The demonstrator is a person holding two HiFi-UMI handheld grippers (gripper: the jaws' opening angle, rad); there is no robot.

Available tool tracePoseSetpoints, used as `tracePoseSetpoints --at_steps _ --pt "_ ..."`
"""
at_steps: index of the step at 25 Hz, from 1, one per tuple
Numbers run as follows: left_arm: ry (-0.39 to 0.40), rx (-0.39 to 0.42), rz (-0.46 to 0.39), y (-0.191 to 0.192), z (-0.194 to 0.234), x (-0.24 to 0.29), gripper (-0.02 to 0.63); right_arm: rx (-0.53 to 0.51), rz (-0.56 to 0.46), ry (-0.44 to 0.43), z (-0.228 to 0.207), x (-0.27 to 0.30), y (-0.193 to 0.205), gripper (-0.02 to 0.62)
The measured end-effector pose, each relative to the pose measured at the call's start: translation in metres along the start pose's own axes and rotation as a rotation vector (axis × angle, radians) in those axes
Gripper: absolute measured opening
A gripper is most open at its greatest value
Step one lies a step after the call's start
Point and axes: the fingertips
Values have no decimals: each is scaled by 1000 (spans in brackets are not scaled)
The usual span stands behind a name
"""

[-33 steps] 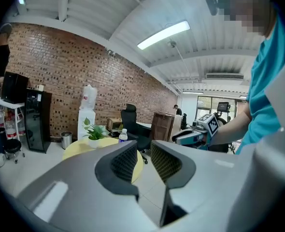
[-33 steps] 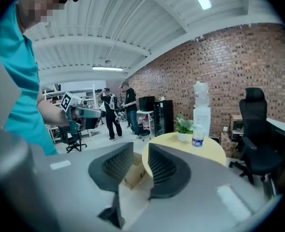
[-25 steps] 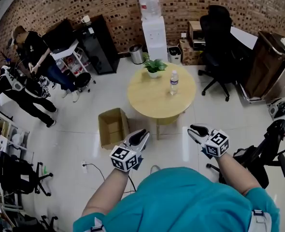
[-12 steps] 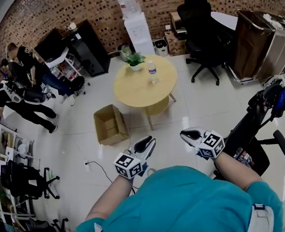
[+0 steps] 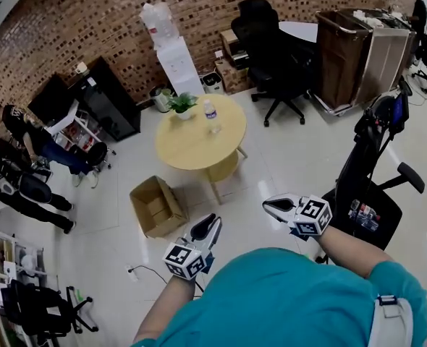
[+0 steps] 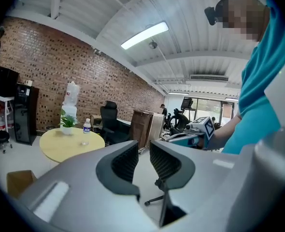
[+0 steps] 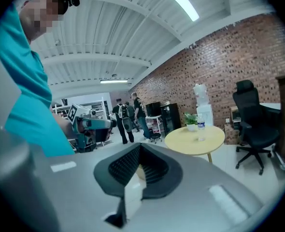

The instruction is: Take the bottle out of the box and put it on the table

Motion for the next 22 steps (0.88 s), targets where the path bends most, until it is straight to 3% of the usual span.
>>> tracePoseSetpoints --at_steps 9,22 --pt "-42 -38 0 26 46 -60 69 16 -34 -24 25 61 11 0" --pt "-101 -51 -42 27 57 -74 69 -47 23 -64 26 74 9 0"
Point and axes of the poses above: the fingertips, and each gripper's own axes: x forward along the fingers, z to its left, y out of its underside, and after that the axes turned 12 degrees about -y, right-handed
